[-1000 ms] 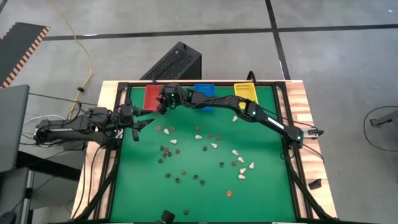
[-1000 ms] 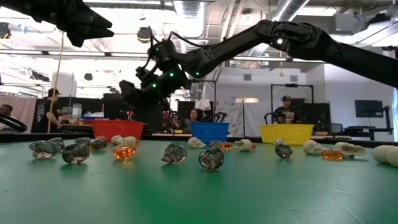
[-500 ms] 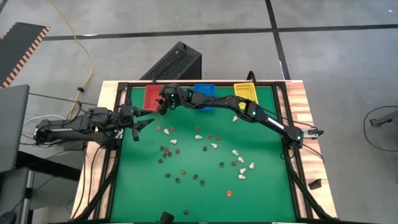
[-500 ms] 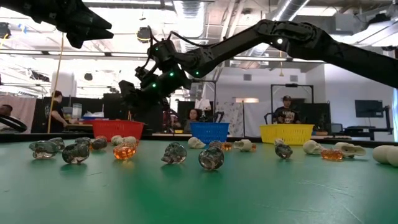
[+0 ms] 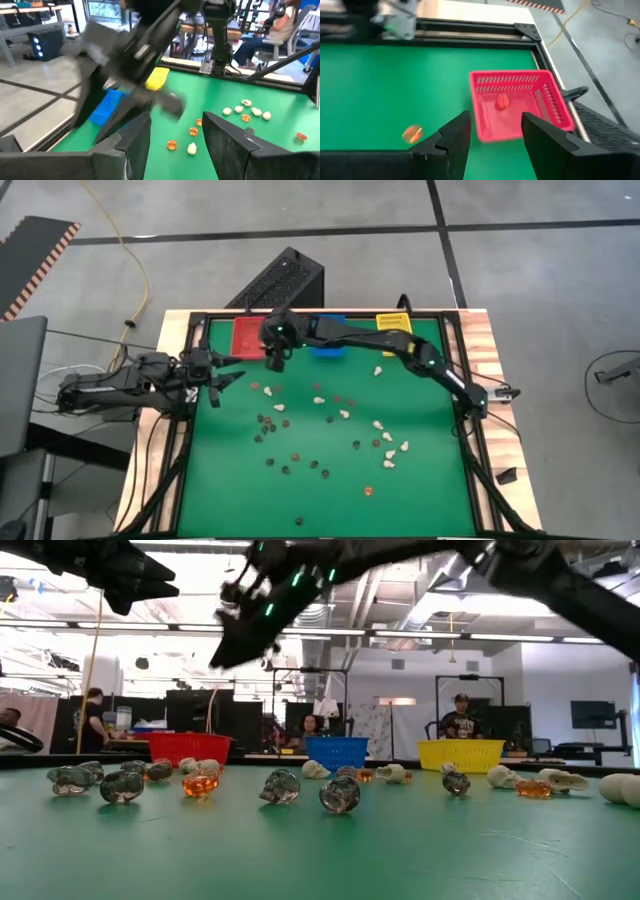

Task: Sort Halloween decoration
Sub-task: Put the orange pumpkin toy into the red bin

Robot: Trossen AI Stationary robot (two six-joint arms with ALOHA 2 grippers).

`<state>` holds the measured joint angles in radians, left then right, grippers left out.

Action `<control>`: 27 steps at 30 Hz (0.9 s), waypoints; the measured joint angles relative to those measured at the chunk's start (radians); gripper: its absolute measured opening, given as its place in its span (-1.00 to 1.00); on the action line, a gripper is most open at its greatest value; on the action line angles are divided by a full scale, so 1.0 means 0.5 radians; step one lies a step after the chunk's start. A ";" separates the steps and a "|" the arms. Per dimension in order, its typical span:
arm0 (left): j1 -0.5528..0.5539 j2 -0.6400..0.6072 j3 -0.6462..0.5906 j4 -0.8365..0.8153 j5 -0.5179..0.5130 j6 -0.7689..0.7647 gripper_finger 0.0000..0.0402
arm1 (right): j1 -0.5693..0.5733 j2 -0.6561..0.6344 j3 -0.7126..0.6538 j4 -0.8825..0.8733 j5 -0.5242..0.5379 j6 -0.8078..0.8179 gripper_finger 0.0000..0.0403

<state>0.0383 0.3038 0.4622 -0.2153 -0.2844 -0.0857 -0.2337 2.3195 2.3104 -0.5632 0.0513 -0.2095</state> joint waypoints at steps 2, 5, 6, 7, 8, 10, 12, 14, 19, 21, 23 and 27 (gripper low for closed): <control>0.000 -0.048 0.000 -0.031 -0.001 0.016 -0.16 | 0.002 -0.121 0.000 -0.268 -0.004 -0.010 -0.02; -0.001 -0.118 0.000 -0.066 0.000 0.019 -0.16 | -0.004 -0.292 0.001 -0.636 -0.003 -0.019 -0.06; 0.000 -0.141 0.000 -0.079 -0.001 0.009 -0.16 | -0.010 -0.347 0.001 -0.732 -0.003 -0.019 -0.08; -0.001 -0.164 0.000 -0.097 0.000 0.004 -0.16 | -0.014 -0.408 0.001 -0.826 -0.002 -0.018 -0.10; 0.000 -0.182 0.000 -0.118 0.000 -0.006 -0.16 | -0.020 -0.473 0.001 -0.938 -0.002 -0.017 -0.12; 0.000 -0.213 0.000 -0.167 0.000 -0.023 -0.16 | -0.024 -0.604 0.001 -1.132 -0.003 0.015 -0.16; 0.000 -0.234 0.000 -0.219 0.000 -0.045 -0.16 | -0.018 -0.731 -0.039 -1.278 -0.003 0.083 -0.19; 0.000 -0.243 0.000 -0.233 0.001 -0.062 -0.16 | 0.001 -0.868 -0.141 -1.404 -0.002 0.156 -0.22; 0.000 -0.242 0.000 -0.253 0.000 -0.065 -0.16 | 0.102 -1.272 -0.594 -1.497 0.180 0.379 -0.26; 0.000 -0.242 0.000 -0.290 0.000 -0.075 -0.16 | 0.157 -1.486 -0.869 -1.457 0.272 0.492 -0.27; 0.000 -0.242 0.000 -0.309 0.000 -0.109 -0.16 | 0.223 -1.697 -1.168 -1.362 0.382 0.634 -0.28; 0.000 -0.242 0.000 -0.343 0.000 -0.137 -0.16 | 0.378 -2.044 -1.721 -0.939 0.491 0.805 -0.28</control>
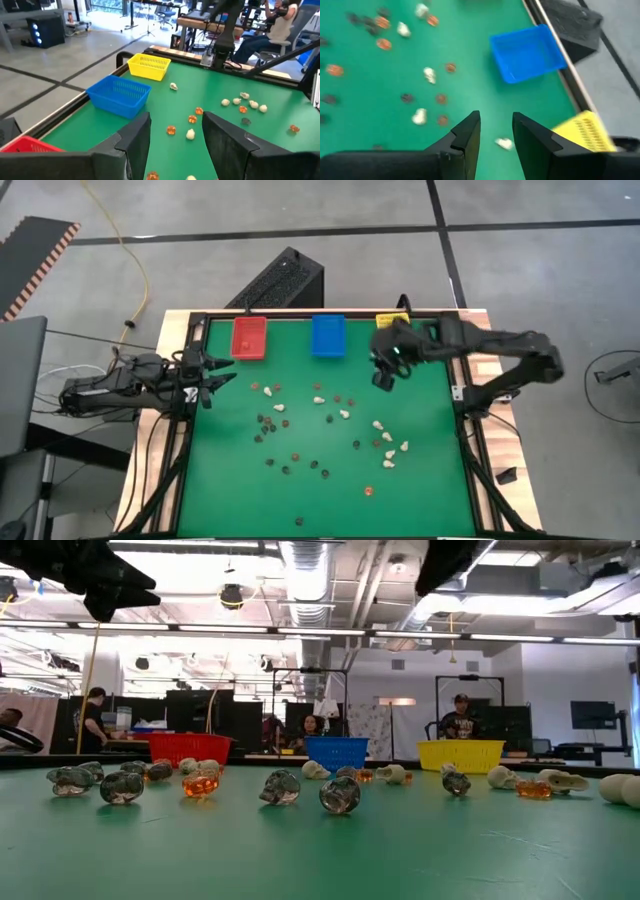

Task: Sort Halloween decoration
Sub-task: Put the orange pumpkin toy into the red bin

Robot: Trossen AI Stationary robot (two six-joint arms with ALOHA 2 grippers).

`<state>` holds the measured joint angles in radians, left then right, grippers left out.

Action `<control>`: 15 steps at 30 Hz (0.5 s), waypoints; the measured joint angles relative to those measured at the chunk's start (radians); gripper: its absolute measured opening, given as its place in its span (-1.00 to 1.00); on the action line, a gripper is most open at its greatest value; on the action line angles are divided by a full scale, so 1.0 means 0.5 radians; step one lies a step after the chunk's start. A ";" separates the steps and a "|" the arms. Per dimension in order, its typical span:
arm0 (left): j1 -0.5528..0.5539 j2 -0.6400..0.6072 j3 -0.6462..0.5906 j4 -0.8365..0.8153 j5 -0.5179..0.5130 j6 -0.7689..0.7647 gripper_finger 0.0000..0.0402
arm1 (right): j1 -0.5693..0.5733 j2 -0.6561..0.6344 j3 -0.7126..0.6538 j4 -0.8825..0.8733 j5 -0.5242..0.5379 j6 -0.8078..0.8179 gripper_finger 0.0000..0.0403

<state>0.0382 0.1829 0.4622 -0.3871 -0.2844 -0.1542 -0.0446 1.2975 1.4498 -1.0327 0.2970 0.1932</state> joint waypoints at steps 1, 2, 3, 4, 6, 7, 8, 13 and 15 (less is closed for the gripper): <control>0.000 0.000 0.000 -0.016 0.000 -0.017 -0.16 | 0.037 -0.065 -0.123 0.113 0.000 0.031 -0.28; 0.000 0.000 0.000 -0.035 0.000 -0.033 -0.16 | 0.072 -0.119 -0.225 0.188 0.000 0.063 -0.28; 0.000 0.000 0.000 -0.059 -0.001 -0.052 -0.16 | 0.105 -0.170 -0.325 0.261 0.001 0.103 -0.28; 0.000 0.000 0.000 -0.086 -0.001 -0.074 -0.16 | 0.136 -0.211 -0.423 0.318 0.005 0.158 -0.28; 0.000 0.000 0.000 -0.127 -0.002 -0.115 -0.16 | 0.190 -0.263 -0.598 0.395 0.045 0.282 -0.28; 0.000 0.000 0.000 -0.139 -0.002 -0.134 -0.16 | 0.214 -0.278 -0.686 0.451 0.062 0.330 -0.28; 0.000 0.000 0.000 -0.148 -0.002 -0.139 -0.16 | 0.232 -0.284 -0.764 0.505 0.085 0.367 -0.28; 0.000 0.000 -0.008 -0.138 -0.032 -0.143 -0.16 | 0.296 -0.222 -1.101 0.931 0.140 0.442 -0.25; 0.000 0.000 -0.008 -0.137 -0.038 -0.144 -0.16 | 0.325 -0.160 -1.202 1.058 0.142 0.442 -0.19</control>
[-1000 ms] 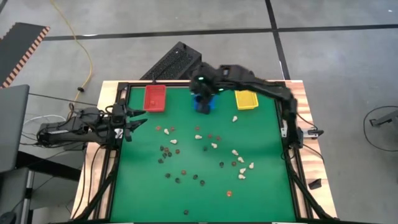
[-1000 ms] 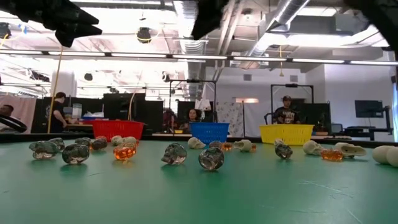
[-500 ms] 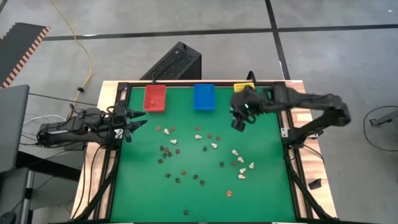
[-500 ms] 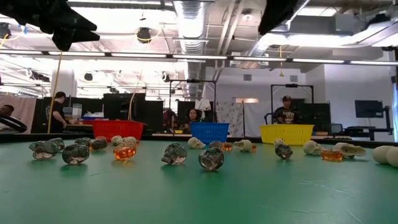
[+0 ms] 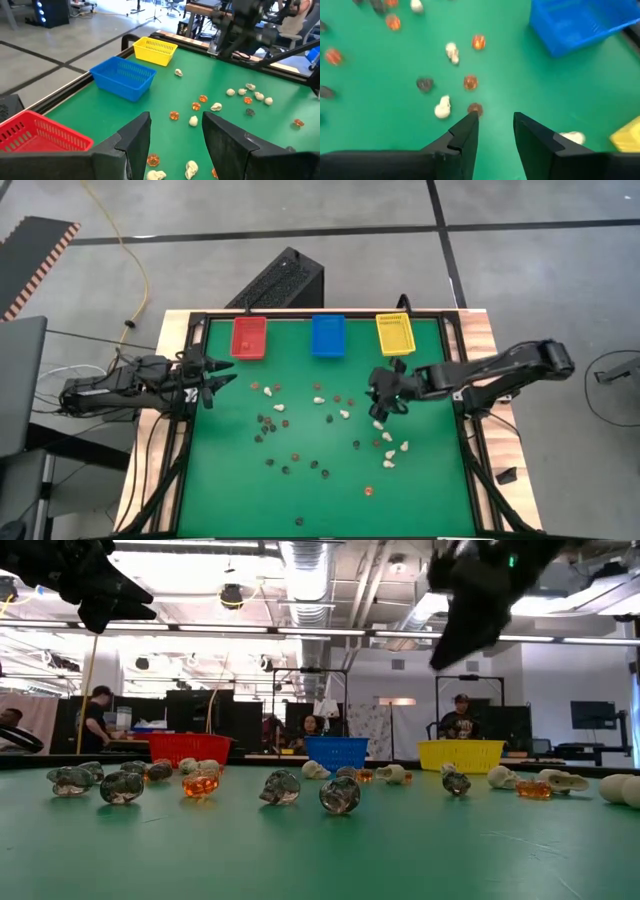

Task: Sort Halloween decoration
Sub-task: Put the orange pumpkin toy into the red bin

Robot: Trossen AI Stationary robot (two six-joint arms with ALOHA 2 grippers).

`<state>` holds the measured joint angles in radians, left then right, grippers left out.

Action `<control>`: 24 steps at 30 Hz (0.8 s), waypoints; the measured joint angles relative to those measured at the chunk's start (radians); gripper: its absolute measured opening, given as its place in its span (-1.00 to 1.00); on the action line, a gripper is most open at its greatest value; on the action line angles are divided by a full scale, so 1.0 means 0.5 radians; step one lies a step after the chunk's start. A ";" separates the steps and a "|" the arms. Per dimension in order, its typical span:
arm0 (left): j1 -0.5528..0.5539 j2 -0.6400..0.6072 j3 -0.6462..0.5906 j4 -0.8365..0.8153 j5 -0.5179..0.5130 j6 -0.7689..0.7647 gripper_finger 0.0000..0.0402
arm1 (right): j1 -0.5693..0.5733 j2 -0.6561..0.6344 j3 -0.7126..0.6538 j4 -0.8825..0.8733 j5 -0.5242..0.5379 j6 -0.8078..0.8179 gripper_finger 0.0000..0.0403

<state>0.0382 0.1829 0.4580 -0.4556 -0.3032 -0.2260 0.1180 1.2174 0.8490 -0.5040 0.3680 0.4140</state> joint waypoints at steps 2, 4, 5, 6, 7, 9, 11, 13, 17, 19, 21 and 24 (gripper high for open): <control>0.000 0.000 0.000 0.001 -0.001 0.000 -0.16 | 0.014 0.060 -0.072 0.064 0.006 0.000 -0.12; 0.000 0.000 0.000 0.001 -0.001 0.000 -0.16 | 0.014 0.120 -0.132 0.155 0.058 -0.003 -0.03; 0.000 0.000 0.000 0.001 -0.001 0.000 -0.16 | 0.014 0.150 -0.168 0.226 0.098 -0.008 0.01; 0.000 0.000 0.000 0.001 -0.001 0.000 -0.16 | 0.014 0.180 -0.201 0.297 0.130 -0.034 0.05; 0.000 0.000 0.000 0.001 -0.001 0.000 -0.16 | 0.013 0.211 -0.233 0.384 0.150 -0.061 0.09; 0.000 0.000 0.000 0.001 -0.010 0.000 -0.16 | 0.013 0.269 -0.304 0.616 0.160 -0.146 0.14; 0.000 0.000 0.000 0.000 -0.035 0.000 -0.16 | 0.014 0.332 -0.388 0.889 0.159 -0.237 0.17; 0.000 0.000 0.000 0.000 -0.049 0.001 -0.16 | 0.013 0.403 -0.467 1.150 0.158 -0.302 0.17; 0.000 0.000 0.000 -0.001 -0.052 0.000 -0.16 | -0.007 0.515 -0.582 1.510 0.161 -0.351 0.13; 0.000 0.000 0.000 -0.002 -0.053 0.000 -0.16 | -0.007 0.562 -0.635 1.641 0.174 -0.352 0.12; 0.000 0.000 0.000 -0.004 -0.053 0.001 -0.16 | -0.007 0.618 -0.659 1.749 0.174 -0.353 0.11; 0.000 0.000 0.000 -0.004 -0.064 -0.008 -0.16 | -0.007 0.685 -0.668 1.845 0.173 -0.354 0.11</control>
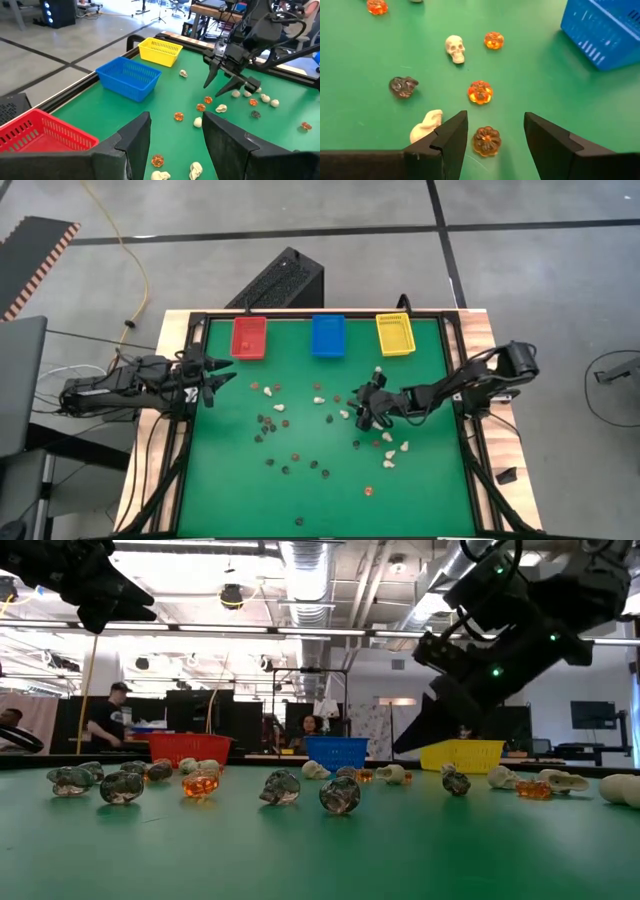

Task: Sort Halloween decoration
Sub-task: Put the orange pumpkin toy into the red bin

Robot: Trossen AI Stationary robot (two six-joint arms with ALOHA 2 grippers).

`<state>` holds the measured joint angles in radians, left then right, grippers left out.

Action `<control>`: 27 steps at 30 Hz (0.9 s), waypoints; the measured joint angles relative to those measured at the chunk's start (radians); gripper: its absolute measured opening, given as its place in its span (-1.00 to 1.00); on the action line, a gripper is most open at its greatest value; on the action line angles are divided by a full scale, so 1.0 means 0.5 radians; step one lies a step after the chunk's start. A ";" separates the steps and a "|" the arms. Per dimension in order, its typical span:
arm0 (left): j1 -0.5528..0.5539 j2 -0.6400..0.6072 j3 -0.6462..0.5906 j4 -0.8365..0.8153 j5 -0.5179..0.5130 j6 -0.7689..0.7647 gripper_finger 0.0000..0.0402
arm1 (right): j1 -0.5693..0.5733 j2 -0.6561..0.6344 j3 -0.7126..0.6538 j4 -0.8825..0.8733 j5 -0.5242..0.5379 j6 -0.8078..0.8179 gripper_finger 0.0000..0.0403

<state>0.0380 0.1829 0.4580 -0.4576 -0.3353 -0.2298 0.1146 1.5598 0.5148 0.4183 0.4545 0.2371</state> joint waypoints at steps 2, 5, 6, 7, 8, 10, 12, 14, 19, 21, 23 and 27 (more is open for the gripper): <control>0.001 0.000 0.000 -0.001 -0.012 -0.003 -0.16 | 0.000 0.054 0.001 0.028 -0.001 0.000 0.11; 0.000 0.000 0.000 -0.001 -0.021 -0.005 -0.16 | 0.000 0.139 0.001 0.074 -0.001 0.001 0.11; 0.001 0.000 0.000 -0.001 -0.023 -0.005 -0.16 | 0.000 0.166 0.001 0.084 -0.001 0.003 0.11; 0.001 0.000 0.000 -0.001 -0.026 -0.005 -0.16 | 0.000 0.192 0.001 0.084 -0.001 0.015 0.11; 0.001 0.000 0.000 -0.002 -0.026 -0.005 -0.16 | -0.002 0.220 0.001 0.085 -0.001 0.038 0.11; 0.000 0.000 0.000 -0.002 -0.026 -0.005 -0.16 | -0.008 0.258 0.005 0.101 -0.001 0.073 0.11; 0.000 0.000 0.000 -0.002 -0.027 -0.005 -0.16 | -0.007 0.292 0.006 0.117 0.002 0.114 0.10; 0.000 0.000 0.000 -0.002 -0.035 -0.005 -0.16 | -0.006 0.316 0.006 0.112 0.002 0.139 0.07; 0.000 0.000 0.000 -0.002 -0.042 -0.005 -0.16 | -0.006 0.315 0.006 0.094 0.001 0.153 -0.16; 0.000 0.000 0.000 -0.002 -0.042 -0.005 -0.16 | -0.006 0.315 0.006 0.092 0.002 0.153 -0.29; 0.001 0.000 0.000 -0.002 -0.042 -0.005 -0.16 | -0.007 0.316 0.006 0.092 0.002 0.153 -0.40; 0.000 0.000 0.000 -0.002 -0.042 -0.005 -0.16 | -0.007 0.316 0.006 0.092 0.011 0.161 -0.42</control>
<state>0.0380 0.1829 0.4580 -0.4583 -0.3561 -0.2325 0.1112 1.7178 0.5179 0.4644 0.4598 0.3175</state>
